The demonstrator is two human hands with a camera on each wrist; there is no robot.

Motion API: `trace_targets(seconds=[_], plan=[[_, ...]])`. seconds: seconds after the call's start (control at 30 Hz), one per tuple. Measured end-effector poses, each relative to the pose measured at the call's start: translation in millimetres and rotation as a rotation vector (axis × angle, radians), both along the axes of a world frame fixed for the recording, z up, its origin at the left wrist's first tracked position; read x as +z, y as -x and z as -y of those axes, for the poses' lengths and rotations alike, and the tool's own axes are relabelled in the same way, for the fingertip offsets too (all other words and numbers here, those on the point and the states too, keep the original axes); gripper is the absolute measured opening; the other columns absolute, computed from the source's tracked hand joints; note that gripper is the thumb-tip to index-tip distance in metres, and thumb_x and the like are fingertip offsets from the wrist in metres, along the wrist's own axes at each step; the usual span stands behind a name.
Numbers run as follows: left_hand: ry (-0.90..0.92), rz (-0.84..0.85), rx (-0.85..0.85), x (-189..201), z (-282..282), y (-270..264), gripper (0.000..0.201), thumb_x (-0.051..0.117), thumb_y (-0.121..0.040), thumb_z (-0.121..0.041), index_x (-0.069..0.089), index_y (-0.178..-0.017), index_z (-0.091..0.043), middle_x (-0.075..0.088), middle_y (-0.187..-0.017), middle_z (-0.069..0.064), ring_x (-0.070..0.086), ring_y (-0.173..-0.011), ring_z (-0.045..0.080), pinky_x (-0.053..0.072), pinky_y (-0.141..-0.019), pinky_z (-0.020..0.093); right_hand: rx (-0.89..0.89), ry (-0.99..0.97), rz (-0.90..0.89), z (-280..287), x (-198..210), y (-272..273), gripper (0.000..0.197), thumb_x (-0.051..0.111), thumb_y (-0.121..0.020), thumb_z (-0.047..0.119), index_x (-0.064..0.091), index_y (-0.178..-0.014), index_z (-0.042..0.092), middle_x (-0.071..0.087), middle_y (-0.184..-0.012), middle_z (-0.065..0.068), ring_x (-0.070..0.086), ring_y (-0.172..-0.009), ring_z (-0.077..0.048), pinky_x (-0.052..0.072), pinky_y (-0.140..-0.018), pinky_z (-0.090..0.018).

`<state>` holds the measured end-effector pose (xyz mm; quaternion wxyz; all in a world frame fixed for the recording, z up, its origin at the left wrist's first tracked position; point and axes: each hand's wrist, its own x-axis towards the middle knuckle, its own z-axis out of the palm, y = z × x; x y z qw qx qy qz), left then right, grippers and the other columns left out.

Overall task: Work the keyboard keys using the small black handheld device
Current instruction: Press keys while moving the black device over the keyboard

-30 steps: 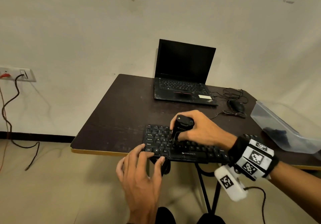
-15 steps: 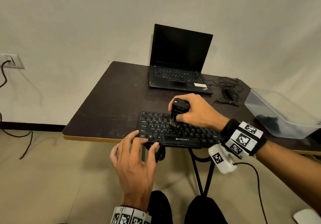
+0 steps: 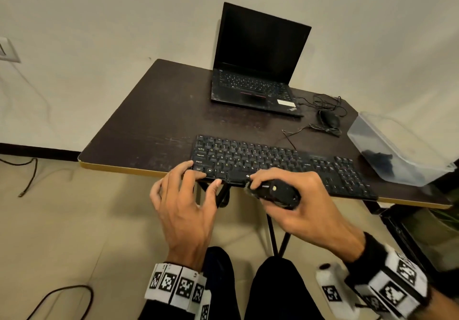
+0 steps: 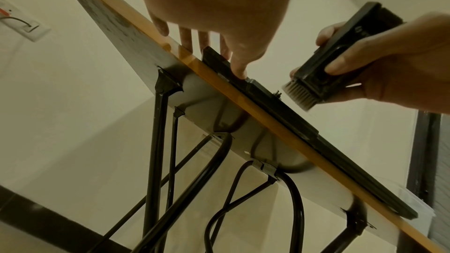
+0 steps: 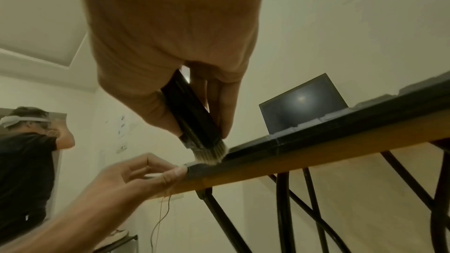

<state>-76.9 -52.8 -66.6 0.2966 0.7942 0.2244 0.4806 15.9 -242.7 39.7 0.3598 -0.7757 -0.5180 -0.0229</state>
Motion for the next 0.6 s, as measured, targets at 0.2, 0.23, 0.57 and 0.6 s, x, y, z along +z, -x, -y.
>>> trace_targets(seconds=[0.2, 0.23, 0.57, 0.6], plan=[[0.005, -0.021, 0.025, 0, 0, 0, 0.025, 0.086, -0.089, -0.034, 0.069, -0.102, -0.020, 0.066, -0.131, -0.004, 0.062, -0.123, 0.019, 0.040, -0.105, 0.054, 0.013, 0.017, 0.108, -18, -3, -8, 0.037, 0.071, -0.076, 0.002, 0.077, -0.108, 0.022, 0.079, -0.103, 0.008, 0.079, -0.092, -0.017, 0.061, -0.078, -0.042], [0.007, -0.024, 0.028, 1, 0, 0, 0.026, 0.087, -0.088, -0.033, 0.069, -0.102, -0.020, 0.066, -0.131, -0.003, 0.062, -0.122, 0.020, 0.040, -0.105, 0.054, 0.008, 0.022, 0.099, -20, 0, -11, 0.036, 0.071, -0.077, 0.004, 0.077, -0.108, 0.022, 0.079, -0.100, 0.009, 0.077, -0.087, -0.015, 0.061, -0.076, -0.040], [0.011, -0.020, 0.010, 2, 3, 1, 0.025, 0.085, -0.089, -0.035, 0.069, -0.102, -0.020, 0.066, -0.130, -0.004, 0.062, -0.121, 0.018, 0.040, -0.105, 0.052, -0.146, -0.052, -0.041, -30, 23, -50, 0.032, 0.074, -0.080, -0.001, 0.076, -0.101, 0.022, 0.079, -0.095, 0.000, 0.076, -0.087, -0.027, 0.060, -0.082, -0.052], [0.011, -0.018, 0.014, 2, 2, 1, 0.025, 0.085, -0.089, -0.035, 0.069, -0.102, -0.021, 0.066, -0.130, -0.004, 0.061, -0.121, 0.017, 0.040, -0.106, 0.051, -0.130, -0.071, -0.086, -30, 26, -50, 0.032, 0.076, -0.082, -0.005, 0.076, -0.102, 0.020, 0.079, -0.099, 0.000, 0.077, -0.093, -0.026, 0.060, -0.088, -0.053]])
